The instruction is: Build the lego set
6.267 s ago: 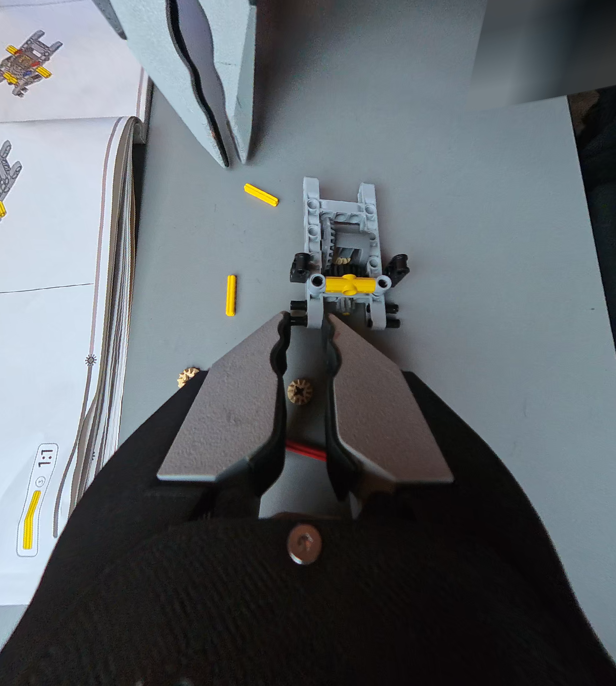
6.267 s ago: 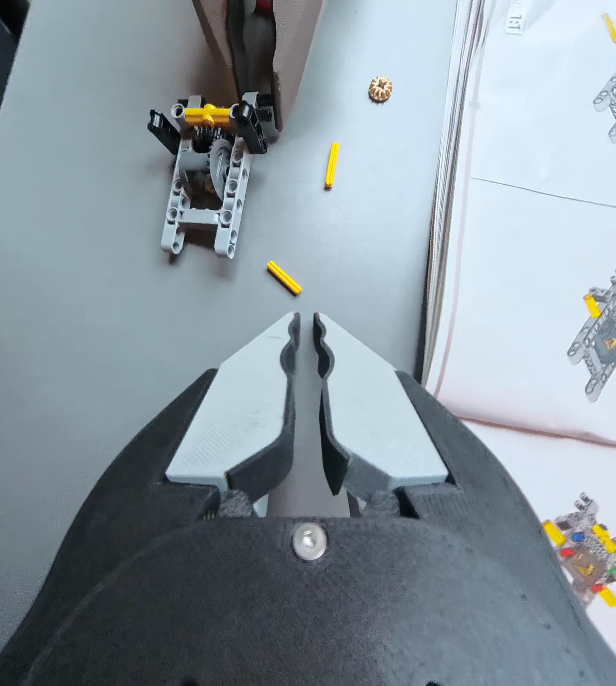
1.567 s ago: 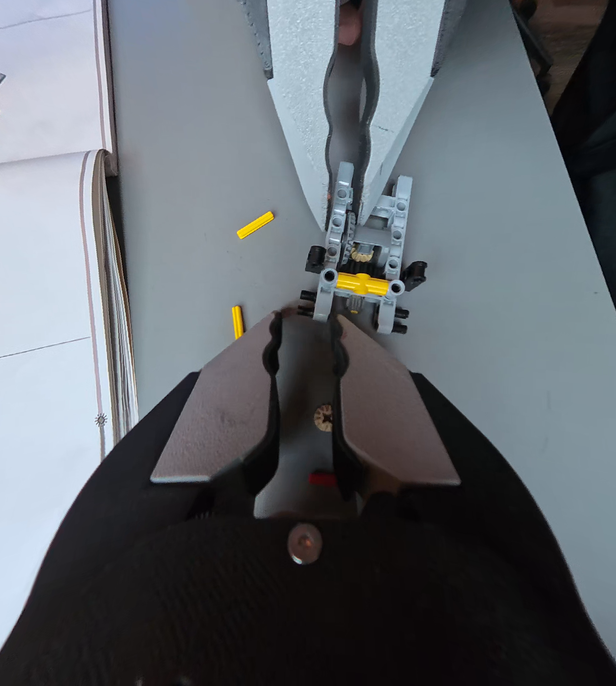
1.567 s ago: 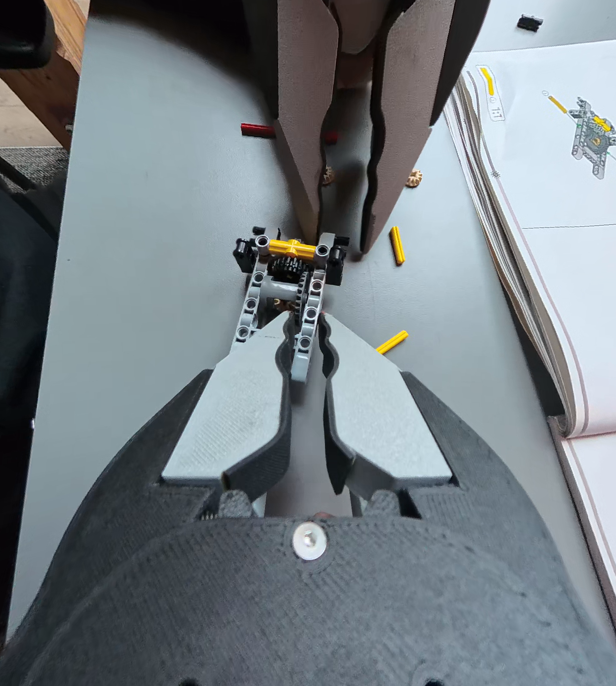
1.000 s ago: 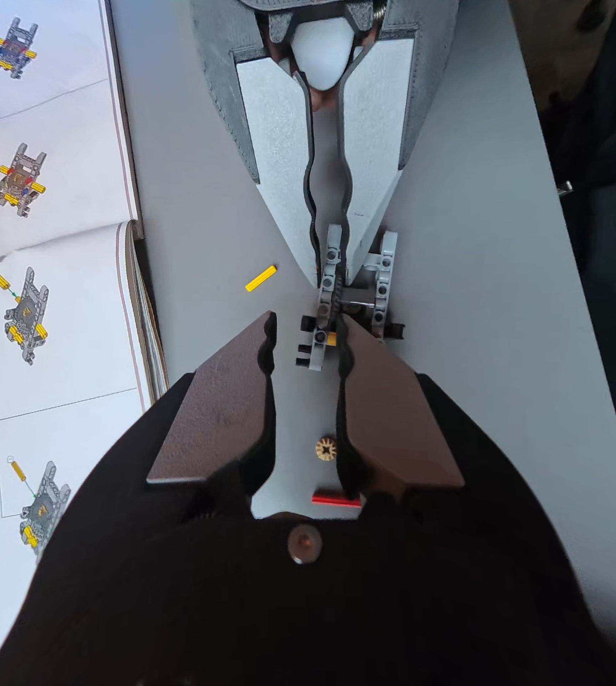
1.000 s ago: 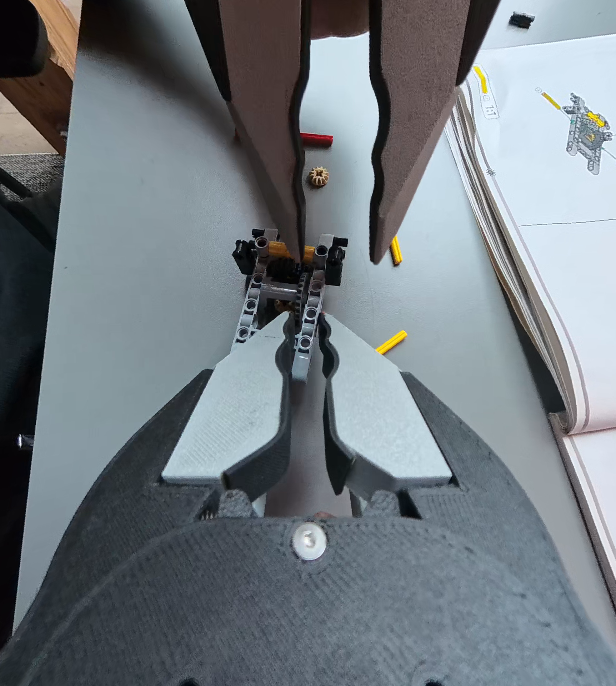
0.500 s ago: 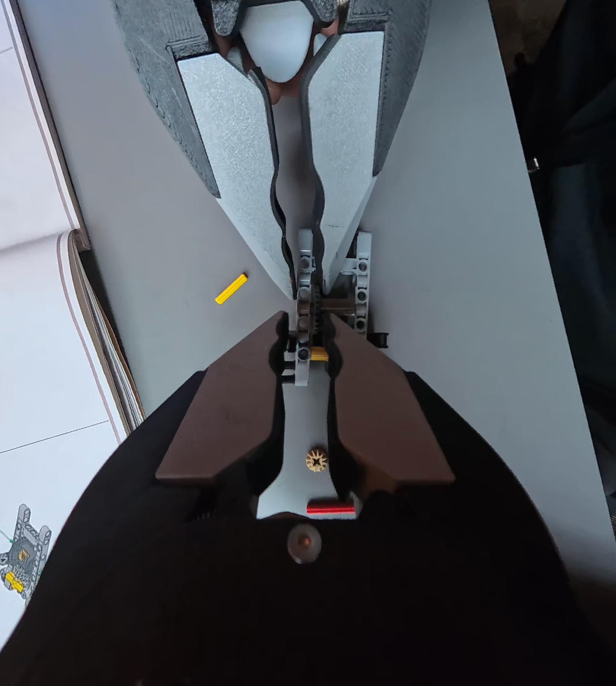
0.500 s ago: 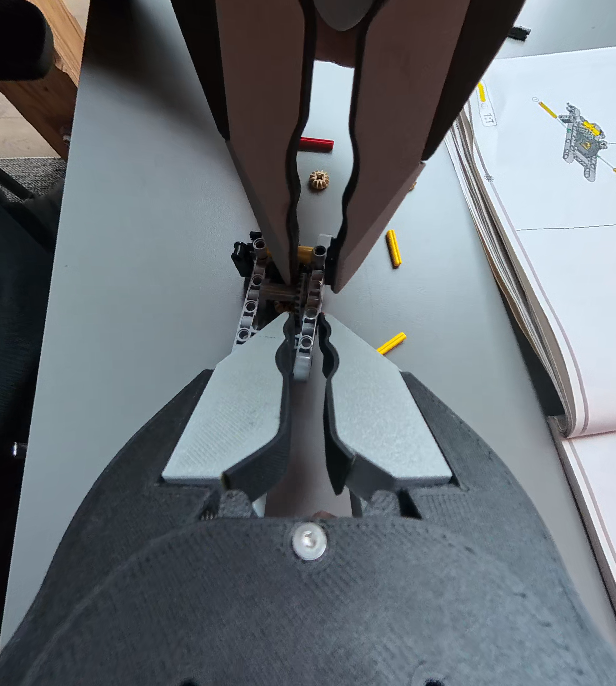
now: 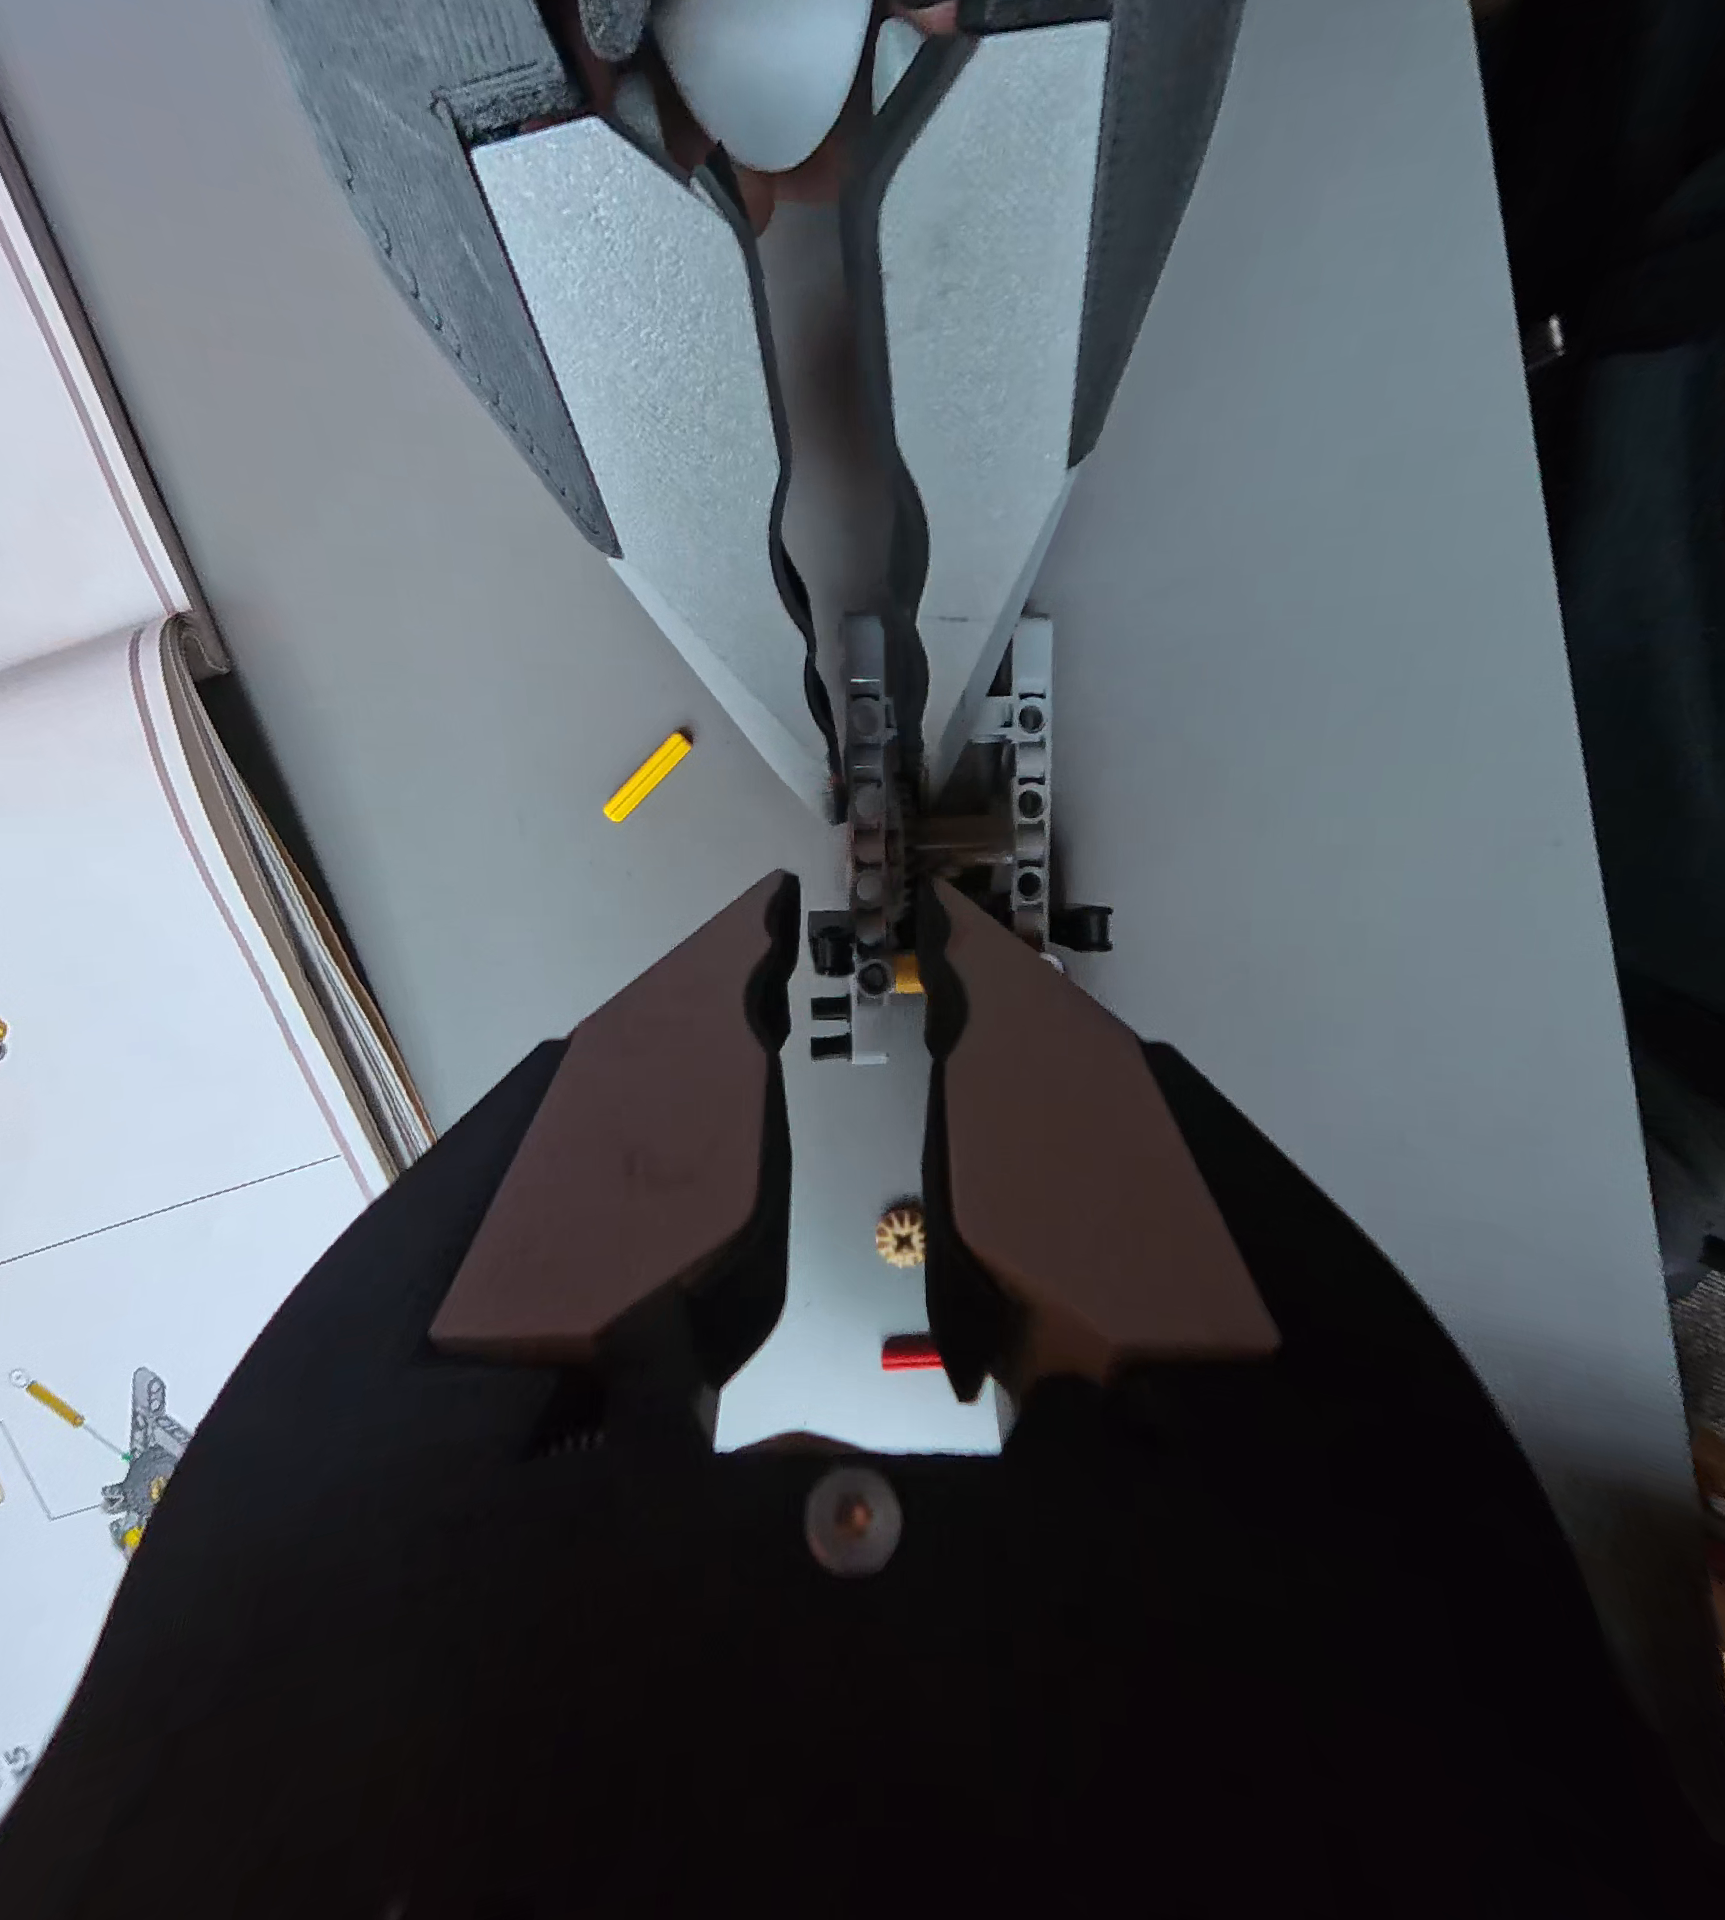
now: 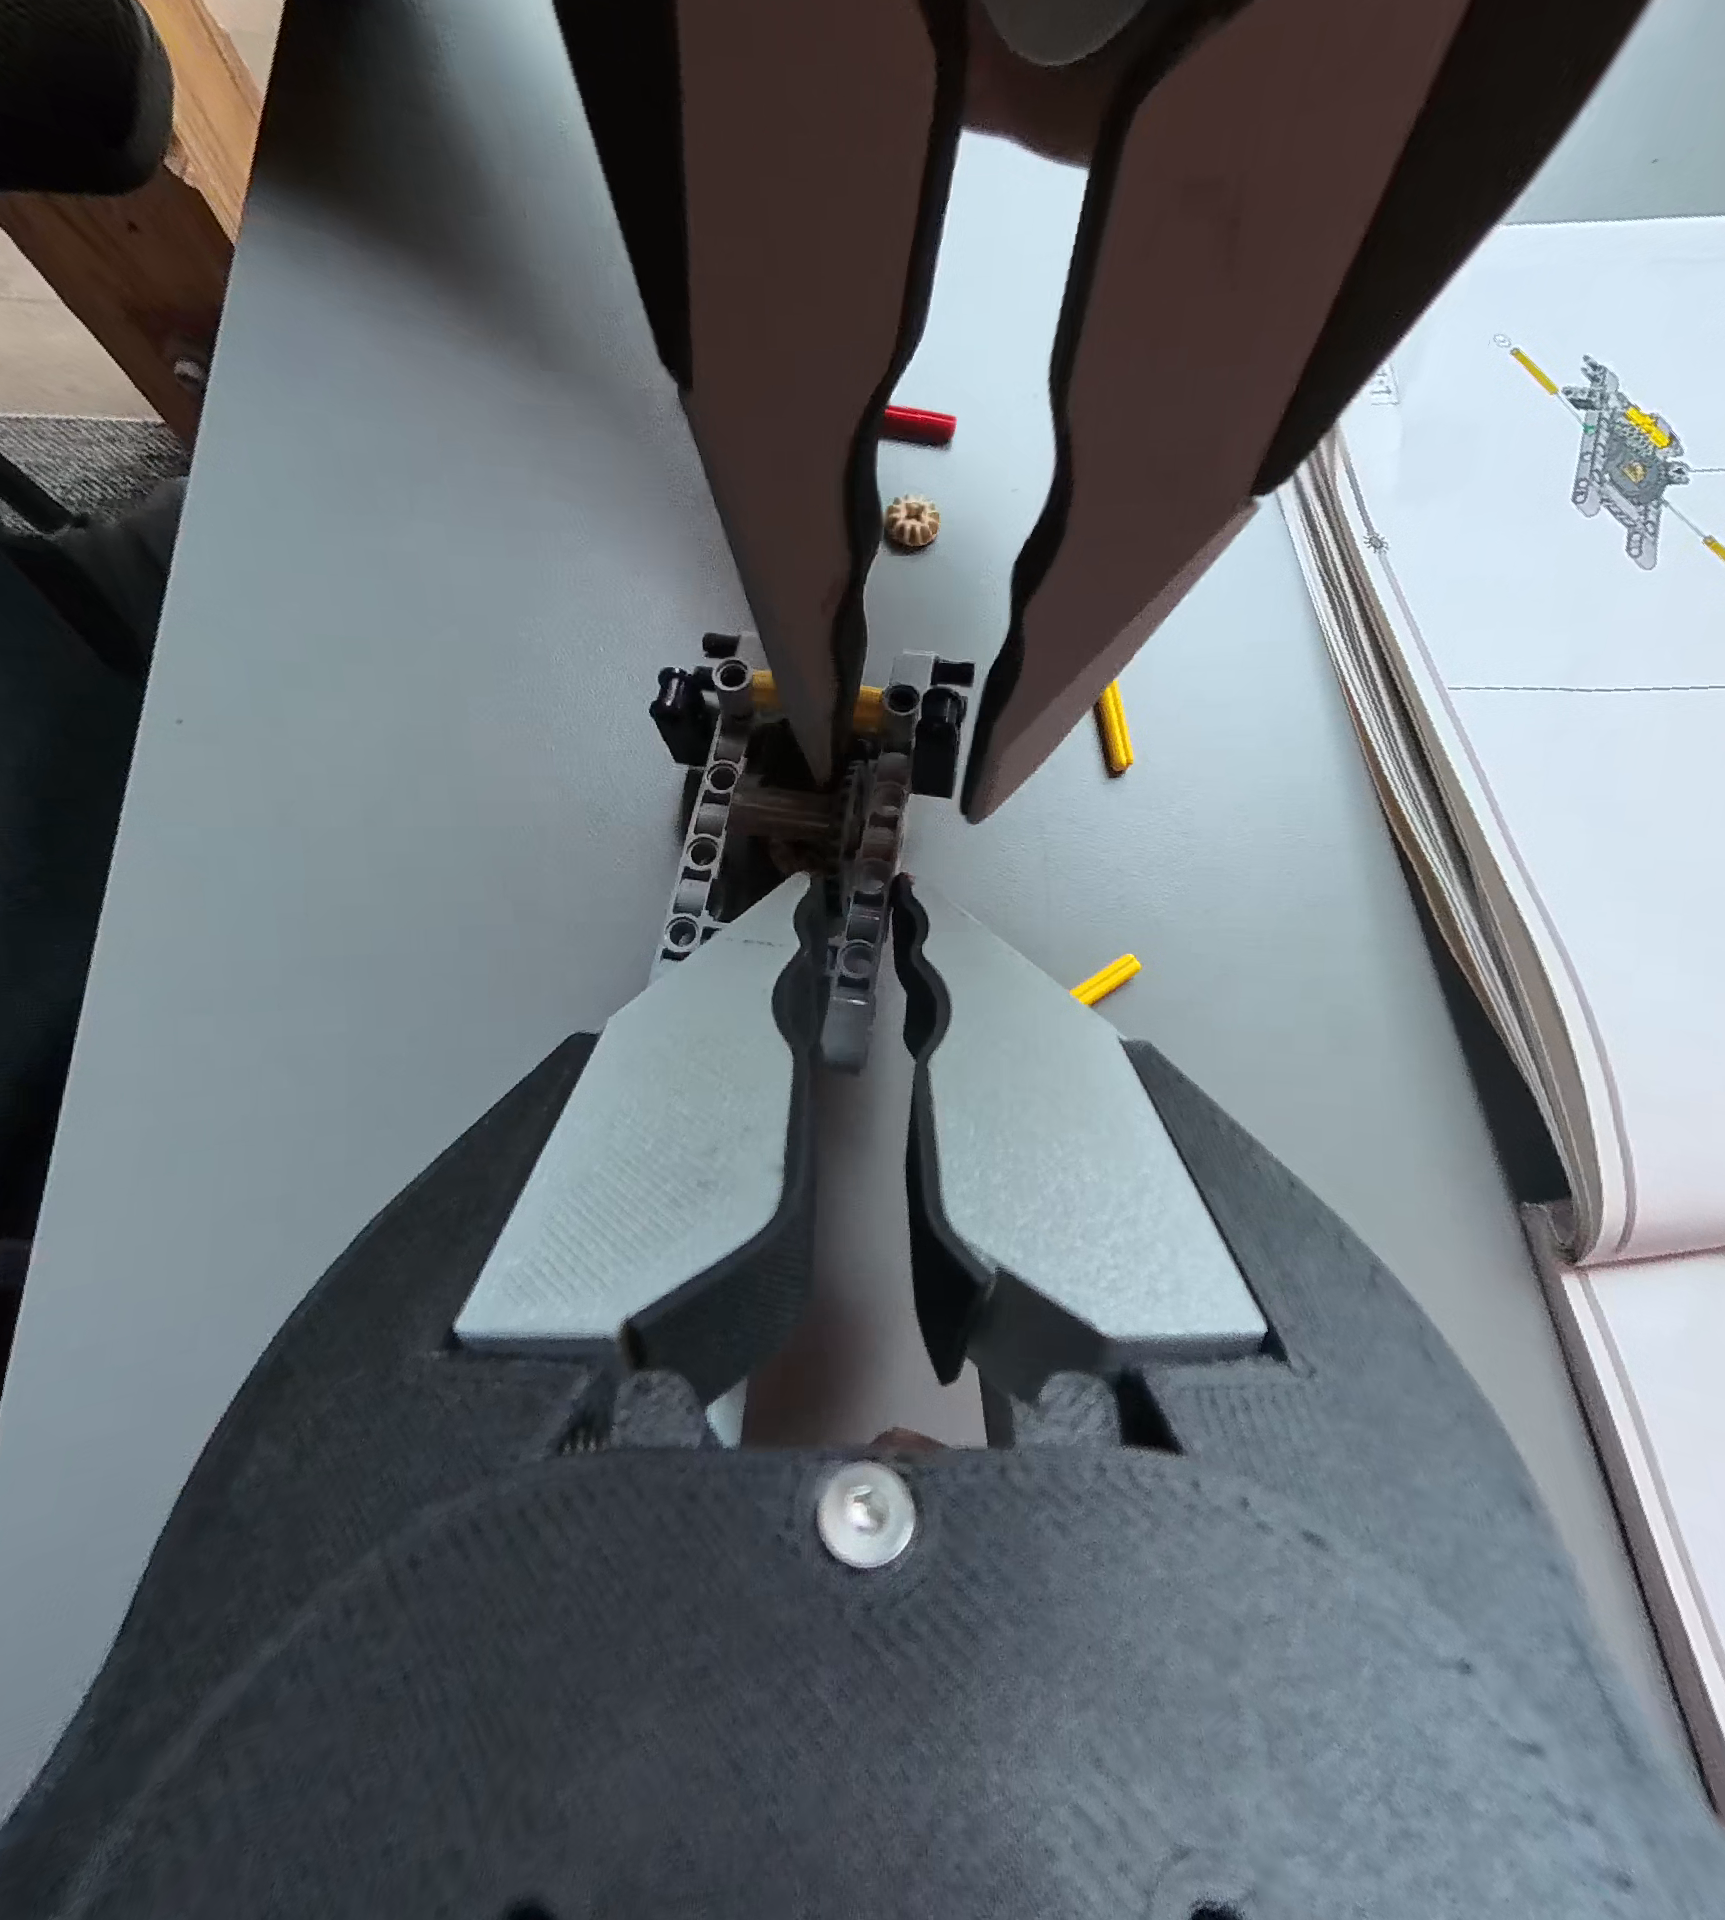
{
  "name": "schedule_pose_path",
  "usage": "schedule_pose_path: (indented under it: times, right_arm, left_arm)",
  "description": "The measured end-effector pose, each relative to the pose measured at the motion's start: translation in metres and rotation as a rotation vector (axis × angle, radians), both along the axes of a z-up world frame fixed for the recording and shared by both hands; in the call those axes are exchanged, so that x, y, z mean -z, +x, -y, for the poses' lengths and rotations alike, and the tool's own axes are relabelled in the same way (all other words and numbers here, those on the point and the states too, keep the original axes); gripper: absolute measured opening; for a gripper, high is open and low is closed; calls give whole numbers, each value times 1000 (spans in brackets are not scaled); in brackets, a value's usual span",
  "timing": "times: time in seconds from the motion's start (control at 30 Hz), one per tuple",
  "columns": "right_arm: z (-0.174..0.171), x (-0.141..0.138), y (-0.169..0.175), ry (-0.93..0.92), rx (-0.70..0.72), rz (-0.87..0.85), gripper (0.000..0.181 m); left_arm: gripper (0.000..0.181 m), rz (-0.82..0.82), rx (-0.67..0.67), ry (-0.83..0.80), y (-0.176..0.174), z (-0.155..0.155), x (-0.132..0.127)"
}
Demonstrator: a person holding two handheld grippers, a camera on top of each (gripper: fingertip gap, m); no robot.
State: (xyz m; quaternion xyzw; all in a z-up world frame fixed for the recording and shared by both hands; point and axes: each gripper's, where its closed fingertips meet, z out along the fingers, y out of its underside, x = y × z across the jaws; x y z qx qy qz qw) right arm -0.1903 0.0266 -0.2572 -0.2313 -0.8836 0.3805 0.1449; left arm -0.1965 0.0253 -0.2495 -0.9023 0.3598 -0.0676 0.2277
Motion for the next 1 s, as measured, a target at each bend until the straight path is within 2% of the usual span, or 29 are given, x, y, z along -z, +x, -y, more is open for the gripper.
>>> schedule_pose_path:
  times: [0.33,0.6,0.8,1.0]
  right_arm:
    - [0,-1,0,-14,-8,-4,9]
    - [-1,-2,-1,-56,10,26,11]
    - [-7,-19,4,-235,-1,101,10]
    - [-14,-32,6,-327,-13,112,11]
  left_arm:
    - [11,19,39,-79,6,3,7]
    - [9,-48,67,22,3,0,7]
    - [8,-88,75,109,5,0,3]
    - [8,-142,46,214,-2,-3,-3]
